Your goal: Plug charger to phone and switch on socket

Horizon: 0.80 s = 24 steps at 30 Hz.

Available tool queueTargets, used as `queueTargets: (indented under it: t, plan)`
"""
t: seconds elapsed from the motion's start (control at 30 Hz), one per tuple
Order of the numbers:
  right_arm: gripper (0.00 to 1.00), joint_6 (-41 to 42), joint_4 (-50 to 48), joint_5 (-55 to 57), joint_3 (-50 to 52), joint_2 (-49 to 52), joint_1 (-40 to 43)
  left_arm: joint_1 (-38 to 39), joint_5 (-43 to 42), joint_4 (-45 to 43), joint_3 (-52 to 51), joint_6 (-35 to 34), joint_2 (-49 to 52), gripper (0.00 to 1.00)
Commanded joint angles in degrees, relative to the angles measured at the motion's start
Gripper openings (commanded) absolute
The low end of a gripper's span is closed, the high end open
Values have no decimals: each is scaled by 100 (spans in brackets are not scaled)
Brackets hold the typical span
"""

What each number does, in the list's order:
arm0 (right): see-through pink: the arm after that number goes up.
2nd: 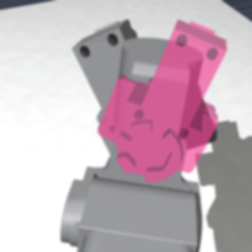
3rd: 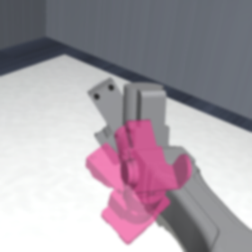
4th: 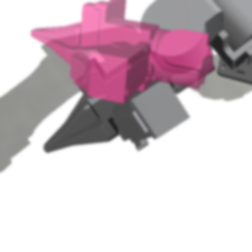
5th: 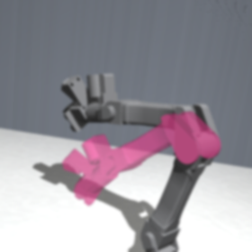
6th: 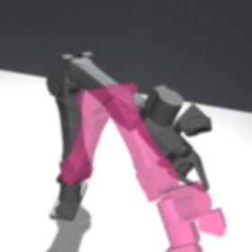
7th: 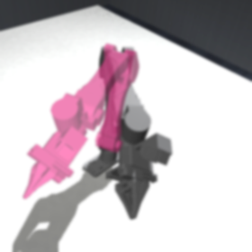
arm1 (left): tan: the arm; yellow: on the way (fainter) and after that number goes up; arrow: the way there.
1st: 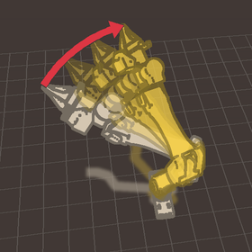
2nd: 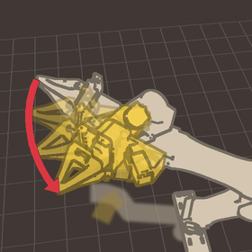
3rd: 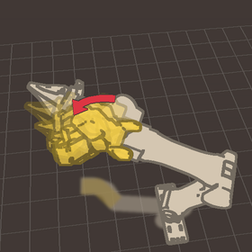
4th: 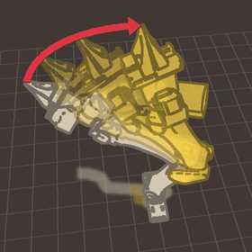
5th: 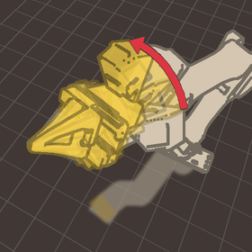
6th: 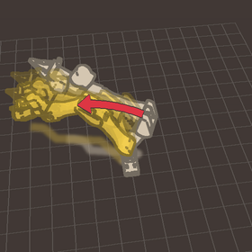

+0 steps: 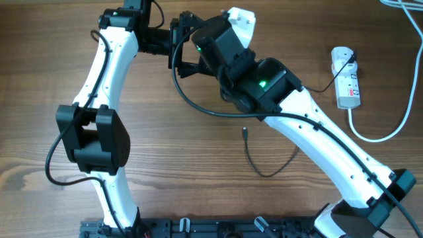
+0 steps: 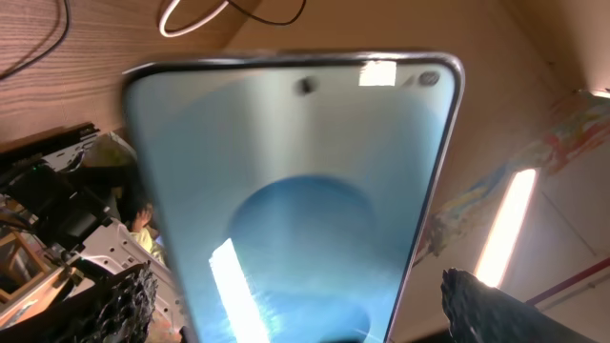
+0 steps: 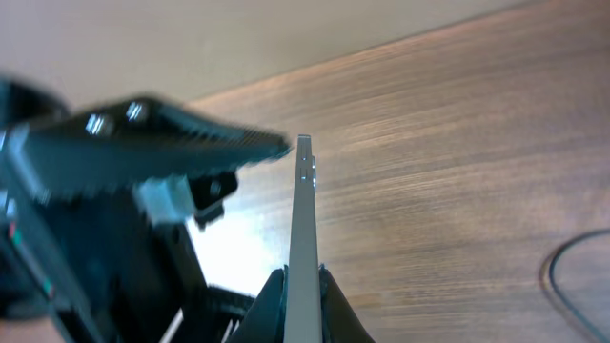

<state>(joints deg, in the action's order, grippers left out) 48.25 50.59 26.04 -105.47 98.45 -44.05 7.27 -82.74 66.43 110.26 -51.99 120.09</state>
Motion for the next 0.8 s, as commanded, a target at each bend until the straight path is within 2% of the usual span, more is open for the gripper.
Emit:
queueTargets:
  t: [0.0,0.13,0.2,0.23,0.4,0.53,0.77]
  plan:
    - [4,1921,-35,660,-131,42,-13,-26,-118,-2,44,9,-192,99]
    - [6,3936,-39,654,-131,42,-13,-26,-116,-2,44,9,-192,95]
    - [6,5082,-20,647,-131,42,-13,-26,-118,-2,44,7,-192,88]
    - [6,5379,-20,647,-131,42,-13,-26,-118,-2,44,7,-192,86]
    - [6,6212,-20,474,-129,44,-13,-26,-118,-2,44,-146,-192,70]
    - [8,6843,9,479,-129,44,-13,-26,-118,-2,44,-144,-192,62]
    - [7,7040,151,476,-81,70,-13,-26,-120,-2,44,-315,-192,59]
